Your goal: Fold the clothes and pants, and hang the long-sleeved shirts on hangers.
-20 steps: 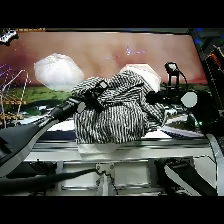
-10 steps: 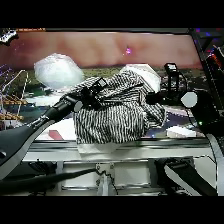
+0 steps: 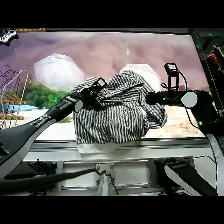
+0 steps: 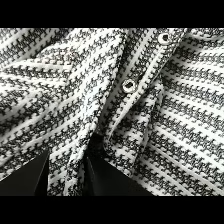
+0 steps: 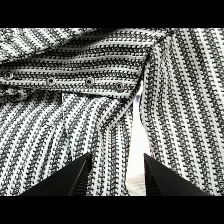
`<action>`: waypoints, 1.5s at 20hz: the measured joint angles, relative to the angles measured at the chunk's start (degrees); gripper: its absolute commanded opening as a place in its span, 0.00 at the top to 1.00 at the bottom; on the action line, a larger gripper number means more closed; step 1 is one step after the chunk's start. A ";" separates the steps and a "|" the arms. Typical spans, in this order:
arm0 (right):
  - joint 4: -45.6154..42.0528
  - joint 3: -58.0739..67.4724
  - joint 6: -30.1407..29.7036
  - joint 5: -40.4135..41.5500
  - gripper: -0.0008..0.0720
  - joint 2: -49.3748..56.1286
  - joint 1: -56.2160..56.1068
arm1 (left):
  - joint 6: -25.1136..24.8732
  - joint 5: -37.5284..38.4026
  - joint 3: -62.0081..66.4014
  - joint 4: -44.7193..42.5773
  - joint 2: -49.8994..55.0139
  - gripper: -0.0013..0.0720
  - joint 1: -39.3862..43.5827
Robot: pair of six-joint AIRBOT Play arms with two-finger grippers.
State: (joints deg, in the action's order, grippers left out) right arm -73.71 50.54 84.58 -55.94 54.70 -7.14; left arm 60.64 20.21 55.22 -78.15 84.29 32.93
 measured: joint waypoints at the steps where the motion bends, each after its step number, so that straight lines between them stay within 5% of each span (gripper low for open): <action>1: -0.02 0.00 0.00 0.00 0.45 0.00 0.00 | 0.00 0.15 0.00 0.20 0.11 0.63 0.02; 4: 0.00 0.00 0.00 0.00 0.45 0.00 0.00 | 0.00 0.72 0.00 0.57 0.35 0.66 0.02; 6: 0.00 0.00 0.00 0.00 0.45 0.00 0.00 | 0.00 1.03 0.00 0.66 0.70 0.95 0.02; 11: -0.02 0.00 0.02 0.09 0.42 0.00 0.00 | -0.02 3.41 0.02 0.74 -0.33 0.95 0.17; 14: -0.22 0.00 0.31 1.18 0.31 0.15 0.00 | -0.02 4.17 1.92 0.26 -6.60 0.95 0.17; 18: 0.72 0.00 0.44 3.87 0.29 2.12 0.00 | -0.02 4.57 7.87 -0.52 -15.93 0.95 0.17; 20: 2.34 0.00 0.44 6.10 0.22 4.48 -0.13 | -0.02 4.68 10.27 -0.72 -18.58 0.95 0.20; 30: 6.97 0.00 0.28 23.93 0.21 18.91 -6.51 | -0.02 5.14 12.96 -0.94 -21.70 0.95 0.24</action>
State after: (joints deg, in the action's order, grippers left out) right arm -66.74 50.54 84.86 -32.01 73.60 -13.65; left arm 60.62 25.34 68.18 -79.09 62.59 33.17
